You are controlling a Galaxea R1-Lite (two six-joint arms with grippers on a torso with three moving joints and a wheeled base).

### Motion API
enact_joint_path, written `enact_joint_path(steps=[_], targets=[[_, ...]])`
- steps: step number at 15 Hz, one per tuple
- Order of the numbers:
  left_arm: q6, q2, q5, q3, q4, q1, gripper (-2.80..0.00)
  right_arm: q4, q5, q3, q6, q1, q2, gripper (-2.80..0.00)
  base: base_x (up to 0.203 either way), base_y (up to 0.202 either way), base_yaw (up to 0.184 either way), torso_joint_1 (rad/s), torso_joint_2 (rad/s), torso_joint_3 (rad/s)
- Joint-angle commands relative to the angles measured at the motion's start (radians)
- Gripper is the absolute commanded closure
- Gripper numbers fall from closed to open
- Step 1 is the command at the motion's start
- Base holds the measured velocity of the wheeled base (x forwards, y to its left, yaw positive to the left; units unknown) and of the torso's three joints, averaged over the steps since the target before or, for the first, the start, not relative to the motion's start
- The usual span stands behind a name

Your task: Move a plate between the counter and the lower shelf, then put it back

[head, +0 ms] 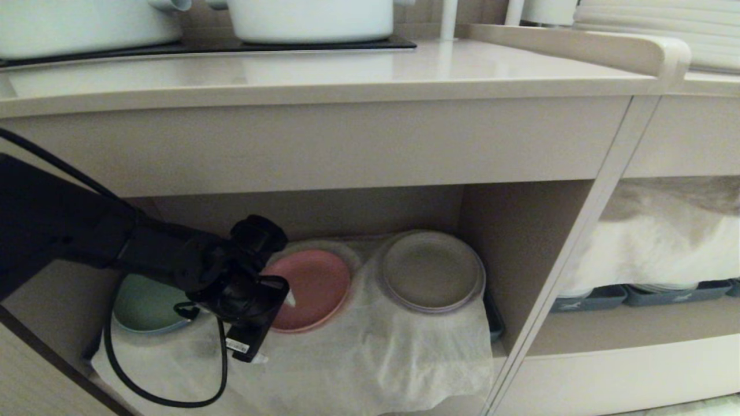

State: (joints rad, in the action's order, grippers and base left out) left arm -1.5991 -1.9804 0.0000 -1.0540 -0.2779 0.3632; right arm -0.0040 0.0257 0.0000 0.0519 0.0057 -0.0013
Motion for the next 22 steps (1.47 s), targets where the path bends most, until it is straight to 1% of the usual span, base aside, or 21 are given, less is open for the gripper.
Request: enact_joint_path(steps=[1,14,22], targets=[[-0.008,0.009,0.000,0.002,-0.021,0.000,-2.80,-0.001,0.000,0.000,0.000,0.000,0.001,0.00,0.000,0.000,0.000,0.000,0.00,0.000],[0.005,0.123,-0.003,0.088,-0.029,0.008,-2.80,-0.001,0.000,0.000,0.000,0.000,0.001,0.00,0.000,0.000,0.000,0.000,0.00,0.000],[0.008,0.227,0.003,0.204,-0.027,0.023,-2.80,-0.001,0.000,0.000,0.000,0.000,0.001,0.00,0.000,0.000,0.000,0.000,0.00,0.000]])
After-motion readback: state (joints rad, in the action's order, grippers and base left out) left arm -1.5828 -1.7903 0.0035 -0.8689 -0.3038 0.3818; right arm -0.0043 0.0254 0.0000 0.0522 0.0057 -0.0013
